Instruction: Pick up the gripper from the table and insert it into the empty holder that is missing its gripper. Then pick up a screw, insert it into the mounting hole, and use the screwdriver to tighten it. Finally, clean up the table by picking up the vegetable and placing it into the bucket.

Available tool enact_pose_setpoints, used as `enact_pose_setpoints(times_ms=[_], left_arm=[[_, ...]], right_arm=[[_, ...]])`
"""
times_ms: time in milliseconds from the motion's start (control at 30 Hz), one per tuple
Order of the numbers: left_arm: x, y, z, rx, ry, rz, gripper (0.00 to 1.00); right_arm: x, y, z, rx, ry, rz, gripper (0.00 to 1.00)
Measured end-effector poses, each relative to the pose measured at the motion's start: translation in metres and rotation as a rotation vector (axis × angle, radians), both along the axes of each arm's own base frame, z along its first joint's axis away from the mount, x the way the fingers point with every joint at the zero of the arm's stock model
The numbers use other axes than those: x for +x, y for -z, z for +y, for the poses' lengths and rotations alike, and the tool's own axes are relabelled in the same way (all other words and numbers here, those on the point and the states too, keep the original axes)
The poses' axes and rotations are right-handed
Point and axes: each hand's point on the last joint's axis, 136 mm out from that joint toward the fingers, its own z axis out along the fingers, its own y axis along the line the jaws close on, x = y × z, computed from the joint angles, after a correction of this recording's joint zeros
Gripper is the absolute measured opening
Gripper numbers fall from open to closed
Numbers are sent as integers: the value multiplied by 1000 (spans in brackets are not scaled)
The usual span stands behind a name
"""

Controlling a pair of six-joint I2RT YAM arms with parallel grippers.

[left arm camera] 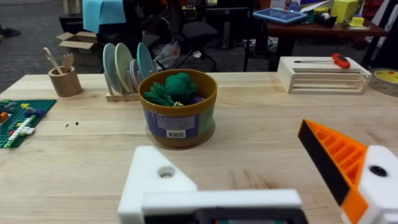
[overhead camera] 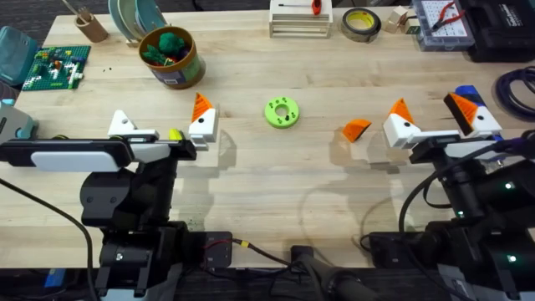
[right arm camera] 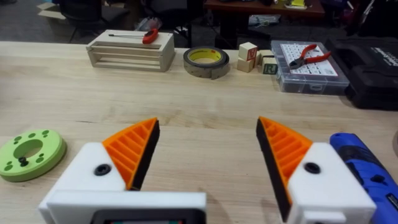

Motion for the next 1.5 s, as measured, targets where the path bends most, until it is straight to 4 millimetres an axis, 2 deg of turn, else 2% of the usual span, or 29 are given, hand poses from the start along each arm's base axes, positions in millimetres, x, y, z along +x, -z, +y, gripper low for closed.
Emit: enact_pose_setpoints(times_ms=[500, 700, 833, 933, 1000, 1200, 1333, 1500], left_arm=[[0, 0, 0, 0, 0, -1, 993], [0, -7, 0, 0, -2, -26, 993], [-2, 0, 6, 1, -35, 34, 992], [-8, -8, 10, 3, -59, 83, 992], [-12, -21, 14, 6, -80, 115, 992], [-14, -51, 20, 17, -115, 265, 992], [-8, -60, 21, 27, -123, 404, 992], [4, -63, 16, 17, -92, 554, 992]], right_arm=[[-1, 1, 0, 0, 0, 9, 991], [-1, 1, 0, 0, 0, 9, 992], [-2, 1, -1, -1, 5, 28, 991], [-7, 1, -4, -7, 20, 72, 991], [-11, -5, -6, -10, 34, 93, 991], [-25, -43, -10, -25, 55, 130, 991], [-31, -66, -11, -35, 57, 179, 991], [-37, -86, -11, -42, 56, 296, 991]])
